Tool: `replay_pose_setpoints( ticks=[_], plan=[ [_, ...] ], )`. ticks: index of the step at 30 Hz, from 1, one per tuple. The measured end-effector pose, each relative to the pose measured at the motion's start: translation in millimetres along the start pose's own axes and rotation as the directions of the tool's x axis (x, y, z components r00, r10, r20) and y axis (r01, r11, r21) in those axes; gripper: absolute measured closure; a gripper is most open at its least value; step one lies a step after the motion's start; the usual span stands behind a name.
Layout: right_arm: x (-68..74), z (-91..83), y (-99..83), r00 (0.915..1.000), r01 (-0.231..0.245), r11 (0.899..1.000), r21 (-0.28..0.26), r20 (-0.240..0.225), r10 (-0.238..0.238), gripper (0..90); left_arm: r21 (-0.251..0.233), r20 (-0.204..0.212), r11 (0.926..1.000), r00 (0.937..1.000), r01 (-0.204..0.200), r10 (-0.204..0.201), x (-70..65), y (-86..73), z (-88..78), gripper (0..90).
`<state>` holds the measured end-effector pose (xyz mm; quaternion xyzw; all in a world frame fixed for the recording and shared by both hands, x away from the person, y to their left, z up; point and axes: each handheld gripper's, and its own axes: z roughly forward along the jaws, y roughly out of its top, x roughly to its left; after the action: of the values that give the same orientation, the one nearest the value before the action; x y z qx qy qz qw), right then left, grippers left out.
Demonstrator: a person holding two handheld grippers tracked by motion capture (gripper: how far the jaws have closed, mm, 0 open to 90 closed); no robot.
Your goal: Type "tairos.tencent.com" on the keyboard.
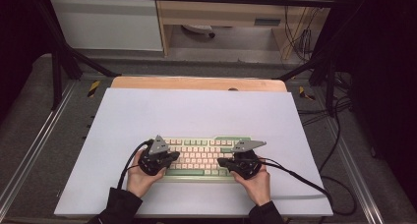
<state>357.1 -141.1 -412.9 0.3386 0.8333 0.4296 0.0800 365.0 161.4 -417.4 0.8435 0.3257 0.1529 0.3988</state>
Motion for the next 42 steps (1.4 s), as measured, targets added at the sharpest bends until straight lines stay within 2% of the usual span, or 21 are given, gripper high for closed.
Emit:
replay_pose_setpoints(
  ticks=[21, 31, 42],
  plan=[
    [8.5, 14.4, 6.6, 0.9998, 0.015, 1.000, 0.016, -0.015, -0.015, 90.0, -0.024, -0.022, 0.9988, 0.9989, 0.042, -0.043, 13.2, -23.8, -31.7, 89.9],
    [12.9, 27.2, 8.8, 0.9992, 0.030, 0.999, 0.035, -0.027, -0.029, 90.0, -0.025, -0.027, 0.9982, 0.9981, 0.054, -0.055, 17.5, -31.1, -37.2, 89.9],
    [13.1, 35.5, 4.8, 0.9992, 0.021, 0.998, 0.053, -0.035, -0.019, 90.0, -0.024, -0.023, 0.9981, 0.9981, 0.057, -0.058, 18.3, -32.0, -36.8, 89.9]
  ],
)
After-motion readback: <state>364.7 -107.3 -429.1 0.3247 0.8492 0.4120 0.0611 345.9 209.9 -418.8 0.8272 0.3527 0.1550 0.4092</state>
